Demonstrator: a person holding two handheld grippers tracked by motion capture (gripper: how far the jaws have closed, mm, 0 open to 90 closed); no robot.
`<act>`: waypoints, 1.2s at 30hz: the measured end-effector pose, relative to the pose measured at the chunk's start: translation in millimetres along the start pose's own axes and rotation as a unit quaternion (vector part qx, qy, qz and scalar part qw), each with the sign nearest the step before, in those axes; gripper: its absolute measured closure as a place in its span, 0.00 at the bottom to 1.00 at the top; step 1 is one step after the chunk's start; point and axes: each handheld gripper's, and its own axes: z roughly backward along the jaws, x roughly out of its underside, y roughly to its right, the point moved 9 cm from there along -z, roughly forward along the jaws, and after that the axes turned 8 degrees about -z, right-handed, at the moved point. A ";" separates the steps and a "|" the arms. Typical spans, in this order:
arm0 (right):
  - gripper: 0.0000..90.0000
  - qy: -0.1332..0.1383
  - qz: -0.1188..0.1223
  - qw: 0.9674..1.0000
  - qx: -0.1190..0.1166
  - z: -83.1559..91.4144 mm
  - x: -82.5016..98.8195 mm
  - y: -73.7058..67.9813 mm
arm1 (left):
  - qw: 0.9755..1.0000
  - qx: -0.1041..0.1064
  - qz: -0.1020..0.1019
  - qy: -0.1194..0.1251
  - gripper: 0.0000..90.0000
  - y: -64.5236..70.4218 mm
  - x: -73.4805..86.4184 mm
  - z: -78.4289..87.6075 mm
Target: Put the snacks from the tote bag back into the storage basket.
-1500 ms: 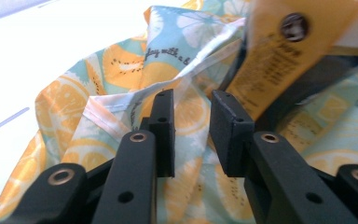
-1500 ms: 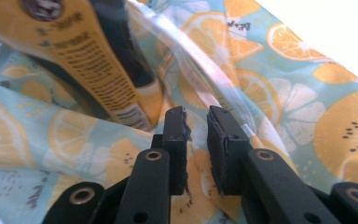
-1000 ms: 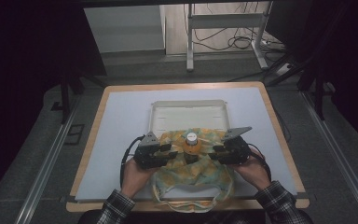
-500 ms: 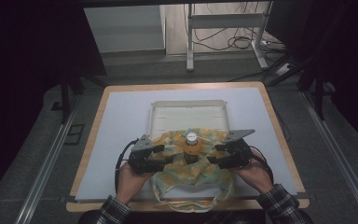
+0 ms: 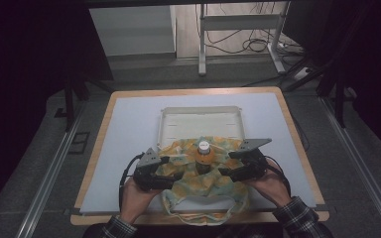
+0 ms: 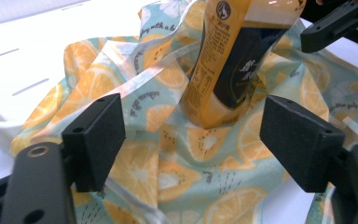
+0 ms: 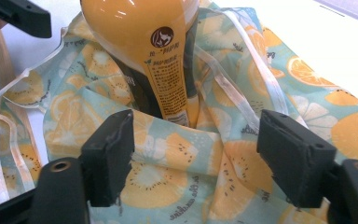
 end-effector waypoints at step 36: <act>0.10 0.014 0.019 1.000 -0.011 -25.8 -28.4 -30.6 | 1.000 -0.018 -0.001 -0.005 0.14 8.5 22.4 16.4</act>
